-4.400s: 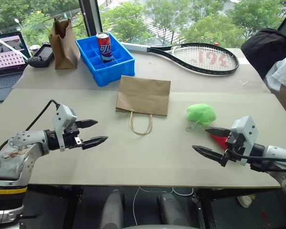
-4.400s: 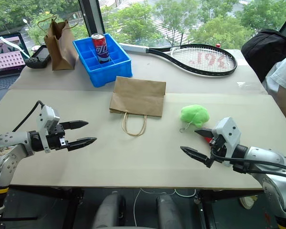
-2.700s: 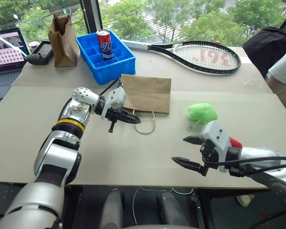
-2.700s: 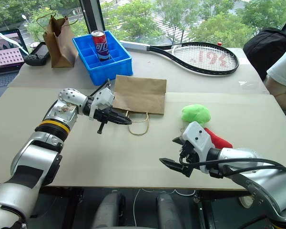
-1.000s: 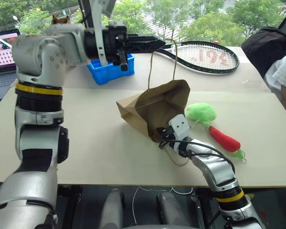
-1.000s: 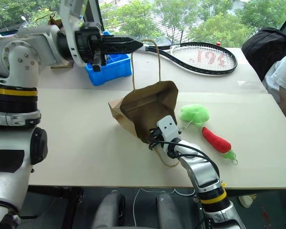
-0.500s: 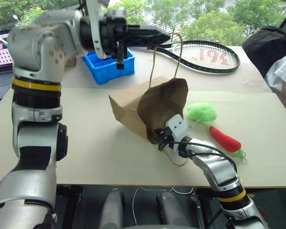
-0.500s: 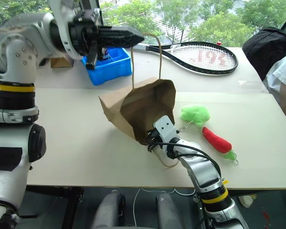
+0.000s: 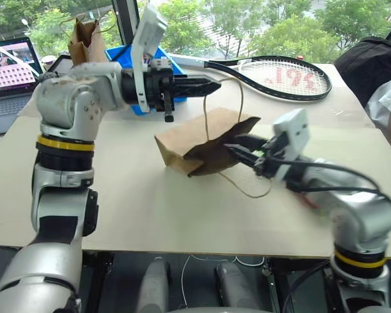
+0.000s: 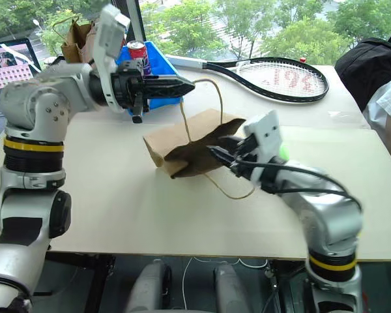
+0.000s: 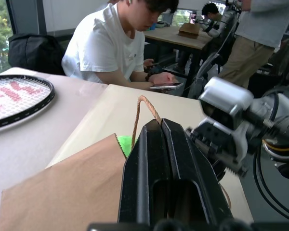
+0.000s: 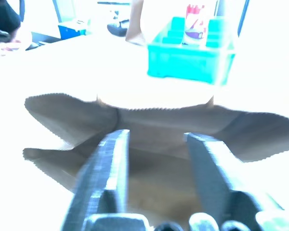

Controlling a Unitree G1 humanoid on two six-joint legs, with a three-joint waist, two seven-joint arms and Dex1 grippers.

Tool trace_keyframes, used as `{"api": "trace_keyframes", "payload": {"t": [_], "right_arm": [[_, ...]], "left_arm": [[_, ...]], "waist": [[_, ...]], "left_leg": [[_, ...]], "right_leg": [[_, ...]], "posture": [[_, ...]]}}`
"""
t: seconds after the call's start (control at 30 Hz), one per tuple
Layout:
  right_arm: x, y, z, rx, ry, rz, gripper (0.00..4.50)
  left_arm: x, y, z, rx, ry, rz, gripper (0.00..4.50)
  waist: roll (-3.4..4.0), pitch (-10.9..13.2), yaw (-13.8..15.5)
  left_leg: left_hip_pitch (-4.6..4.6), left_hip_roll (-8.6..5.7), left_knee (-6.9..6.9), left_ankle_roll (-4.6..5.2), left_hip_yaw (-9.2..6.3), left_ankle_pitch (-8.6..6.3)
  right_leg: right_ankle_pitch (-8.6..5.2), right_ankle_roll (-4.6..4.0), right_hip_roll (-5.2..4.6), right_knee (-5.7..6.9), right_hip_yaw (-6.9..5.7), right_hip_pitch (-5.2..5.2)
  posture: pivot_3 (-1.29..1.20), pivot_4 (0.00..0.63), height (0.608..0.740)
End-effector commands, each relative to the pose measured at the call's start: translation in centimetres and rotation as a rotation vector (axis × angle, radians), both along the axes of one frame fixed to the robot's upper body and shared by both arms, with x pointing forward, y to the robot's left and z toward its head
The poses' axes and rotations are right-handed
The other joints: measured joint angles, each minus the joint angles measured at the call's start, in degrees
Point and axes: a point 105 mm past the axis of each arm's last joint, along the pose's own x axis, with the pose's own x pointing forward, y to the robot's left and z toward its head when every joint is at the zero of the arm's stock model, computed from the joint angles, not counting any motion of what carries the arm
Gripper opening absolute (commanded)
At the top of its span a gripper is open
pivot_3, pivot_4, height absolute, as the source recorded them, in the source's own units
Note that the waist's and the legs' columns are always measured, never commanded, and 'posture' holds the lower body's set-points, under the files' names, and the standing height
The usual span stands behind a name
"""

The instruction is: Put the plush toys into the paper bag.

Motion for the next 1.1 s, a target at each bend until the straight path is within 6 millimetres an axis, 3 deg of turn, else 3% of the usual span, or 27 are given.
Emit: {"api": "trace_keyframes", "payload": {"t": [0.03, 0.1, 0.2, 0.3, 0.47, 0.53, 0.6, 0.73, 0.93, 1.1], "right_arm": [[0.1, -3.4, 4.4, 0.065, -0.111, -0.079, 3.70], [2.0, -6.8, 4.9, 0.036, -0.124, -0.246, 4.44], [4.6, -9.7, 1.4, -0.138, -0.027, -0.370, 4.49], [7.1, -10.6, -2.9, -0.168, 0.095, -0.406, 4.49], [9.2, -11.3, -7.5, -0.159, 0.197, -0.436, 4.49], [9.2, -11.3, -9.8, -0.169, 0.256, -0.433, 3.99], [9.0, -11.3, -10.8, -0.193, 0.272, -0.424, 3.38], [8.7, -11.4, -8.5, -0.167, 0.183, -0.418, 2.09], [7.2, -13.0, -0.7, -0.197, -0.039, -0.450, 0.08], [4.5, -10.2, 4.4, -0.169, -0.153, -0.306, 0.03]], "left_arm": [[-1.2, -0.3, 1.7, -0.050, -0.051, -0.024, 0.00], [-1.3, -0.3, 1.9, -0.063, -0.047, -0.019, 0.00], [-1.5, -0.4, 2.3, -0.095, -0.029, -0.023, 0.00], [-1.8, -0.6, 2.4, -0.109, -0.015, -0.030, 0.00], [-2.1, -0.6, 2.6, -0.120, -0.003, -0.023, 0.00], [-2.3, -0.5, 2.7, -0.123, -0.004, -0.020, 0.00], [-2.4, -0.4, 2.9, -0.126, -0.003, -0.015, 0.00], [-2.5, -0.3, 3.0, -0.125, -0.002, -0.012, 0.00], [-2.8, -0.9, 3.2, -0.118, -0.009, -0.039, 0.00], [-2.7, -1.3, 3.5, -0.120, -0.018, -0.055, 0.00]], "waist": [[0.01, 0.00, -0.04], [0.01, 0.00, -0.09], [0.00, 0.00, -0.07], [-0.01, 0.00, -0.45], [0.15, 0.09, -0.72], [0.16, 0.10, -0.53], [0.16, 0.10, -0.39], [0.16, 0.10, -0.30], [0.23, 0.14, -0.08], [0.25, 0.16, -0.41]], "left_leg": [[0.00, -0.01, -0.01, 0.00, 0.01, 0.00], [0.02, -0.01, -0.01, 0.00, 0.00, 0.00], [0.12, -0.01, -0.02, 0.00, 0.05, 0.00], [0.12, -0.01, -0.03, 0.00, 0.07, 0.00], [0.09, -0.01, -0.03, 0.00, 0.13, 0.00], [0.06, -0.03, -0.02, 0.00, 0.13, 0.00], [0.05, -0.03, -0.02, 0.00, 0.13, 0.00], [0.14, -0.03, 0.00, 0.00, 0.12, 0.00], [0.11, -0.06, 0.01, 0.00, 0.12, 0.00], [0.11, -0.02, -0.03, 0.00, 0.12, 0.00]], "right_leg": [[0.00, 0.00, -0.01, 0.00, 0.01, -0.01], [0.00, 0.00, 0.00, 0.00, 0.01, 0.00], [0.00, 0.00, -0.01, -0.04, 0.04, 0.07], [0.00, 0.00, 0.00, -0.05, 0.08, 0.06], [0.01, 0.00, 0.00, 0.03, 0.17, -0.02], [0.00, 0.00, -0.01, 0.02, 0.16, -0.03], [0.00, 0.01, -0.01, 0.02, 0.16, -0.02], [0.01, 0.01, -0.01, 0.02, 0.15, 0.07], [0.01, 0.03, -0.04, 0.00, 0.15, 0.07], [0.01, 0.02, -0.01, 0.00, 0.14, 0.03]], "posture": [[0.00, 0.150, 0.663], [0.00, 0.150, 0.663], [0.00, 0.150, 0.663], [0.00, 0.150, 0.663], [0.00, 0.150, 0.663], [0.00, 0.150, 0.663], [0.00, 0.150, 0.663], [0.00, 0.150, 0.663], [0.00, 0.150, 0.663], [0.00, 0.150, 0.663]]}}
